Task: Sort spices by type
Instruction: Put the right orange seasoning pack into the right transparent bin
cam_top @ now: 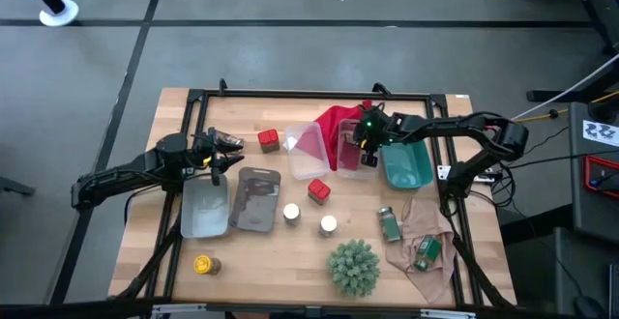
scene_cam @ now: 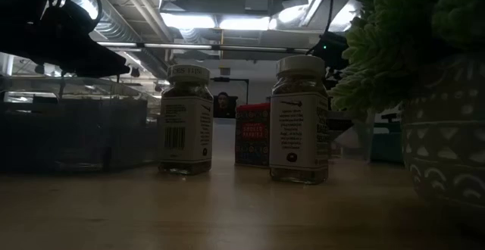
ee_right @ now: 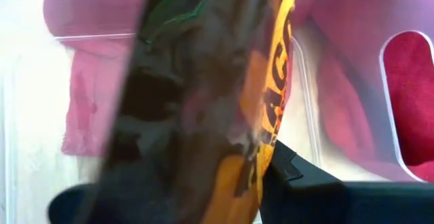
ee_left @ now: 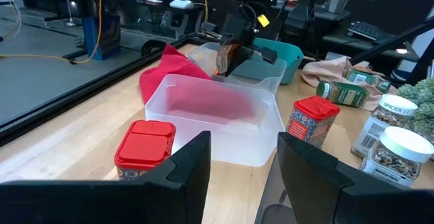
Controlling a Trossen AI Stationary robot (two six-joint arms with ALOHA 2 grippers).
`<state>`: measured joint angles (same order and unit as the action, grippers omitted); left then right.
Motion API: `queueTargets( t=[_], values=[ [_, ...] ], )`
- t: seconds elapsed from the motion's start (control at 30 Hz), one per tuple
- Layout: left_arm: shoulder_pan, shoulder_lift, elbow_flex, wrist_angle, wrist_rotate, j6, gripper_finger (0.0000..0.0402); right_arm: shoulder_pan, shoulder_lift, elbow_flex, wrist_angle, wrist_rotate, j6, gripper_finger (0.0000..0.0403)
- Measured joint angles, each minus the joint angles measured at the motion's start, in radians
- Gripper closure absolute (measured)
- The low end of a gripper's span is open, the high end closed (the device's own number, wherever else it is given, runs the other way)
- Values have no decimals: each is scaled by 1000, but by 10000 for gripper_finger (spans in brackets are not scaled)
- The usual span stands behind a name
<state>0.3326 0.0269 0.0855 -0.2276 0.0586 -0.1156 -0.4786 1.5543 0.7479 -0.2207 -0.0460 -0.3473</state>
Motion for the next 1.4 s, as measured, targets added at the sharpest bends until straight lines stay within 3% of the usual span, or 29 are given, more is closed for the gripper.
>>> queueTargets(
  t=[0.17,0.5,0.73,1.4],
  values=[
    [0,0,0,0,0,0,247,0,-3,0,-2,8,0,356],
    [0,0,0,0,0,0,247,0,-3,-1,-10,19,1,279],
    [0,0,0,0,0,-12,247,0,2,75,-124,21,8,240],
    [0,0,0,0,0,-15,247,0,-1,253,-315,193,-12,237]
  ],
)
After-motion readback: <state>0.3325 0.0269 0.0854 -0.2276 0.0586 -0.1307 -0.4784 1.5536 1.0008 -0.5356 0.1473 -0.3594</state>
